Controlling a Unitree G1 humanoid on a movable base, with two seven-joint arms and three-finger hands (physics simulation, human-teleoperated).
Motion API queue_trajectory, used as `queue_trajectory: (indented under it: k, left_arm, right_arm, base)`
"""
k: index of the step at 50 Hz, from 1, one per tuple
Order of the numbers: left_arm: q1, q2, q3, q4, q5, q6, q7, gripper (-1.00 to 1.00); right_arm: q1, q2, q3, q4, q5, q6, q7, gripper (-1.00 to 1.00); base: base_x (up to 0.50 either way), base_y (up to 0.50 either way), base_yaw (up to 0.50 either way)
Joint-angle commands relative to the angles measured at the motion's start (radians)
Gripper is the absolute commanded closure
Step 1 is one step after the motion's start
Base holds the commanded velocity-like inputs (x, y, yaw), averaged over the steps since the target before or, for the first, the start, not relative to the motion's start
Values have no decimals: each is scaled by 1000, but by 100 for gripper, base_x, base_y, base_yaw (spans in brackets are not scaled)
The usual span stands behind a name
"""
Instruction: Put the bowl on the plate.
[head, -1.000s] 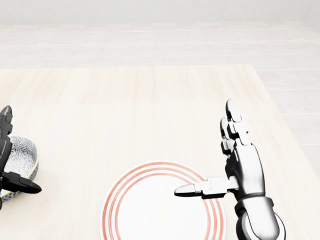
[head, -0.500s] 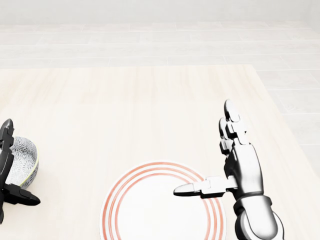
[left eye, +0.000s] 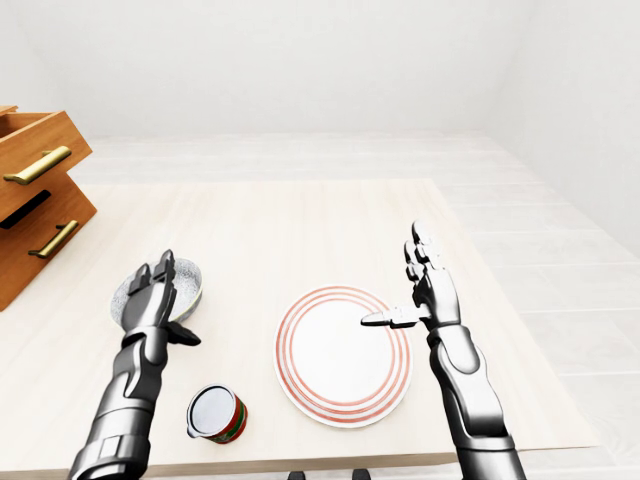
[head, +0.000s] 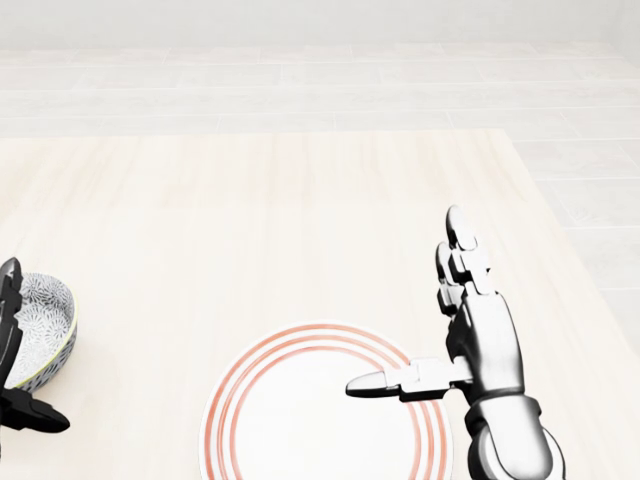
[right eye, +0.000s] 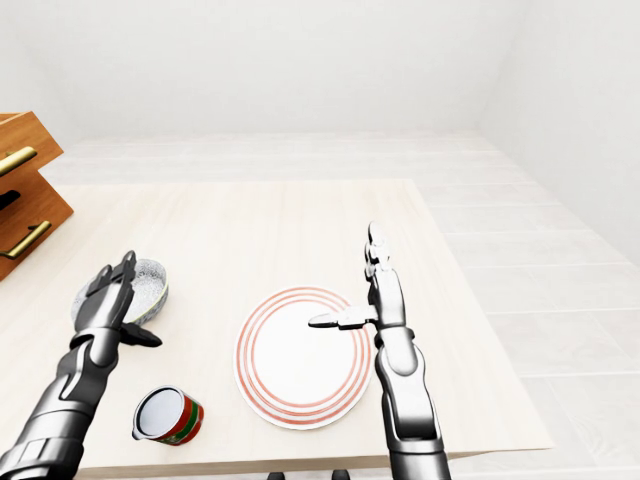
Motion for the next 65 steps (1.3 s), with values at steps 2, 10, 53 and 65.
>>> queue_trajectory:
  k: [2, 10, 53, 65]
  left_arm:
    - [12, 18, -10, -15, 68, 0, 21, -100]
    - [1, 19, -12, 16, 105, 0, 38, -100]
    - [-79, 34, -66, 213, 138, 0, 103, -63]
    - [-72, 38, -75, 217, 147, 0, 96, -29]
  right_arm:
    - [7, 1, 2, -2, 1, 0, 0, -100]
    - [13, 1, 3, -9, 0, 0, -1, -100]
    - [1, -1, 1, -29, -5, 0, -1, -100]
    - [2, -2, 2, -36, -6, 0, 0, -100]
  base:
    - [0, 0, 0]
    - [0, 0, 0]
    - [0, 0, 0]
    - [0, 0, 0]
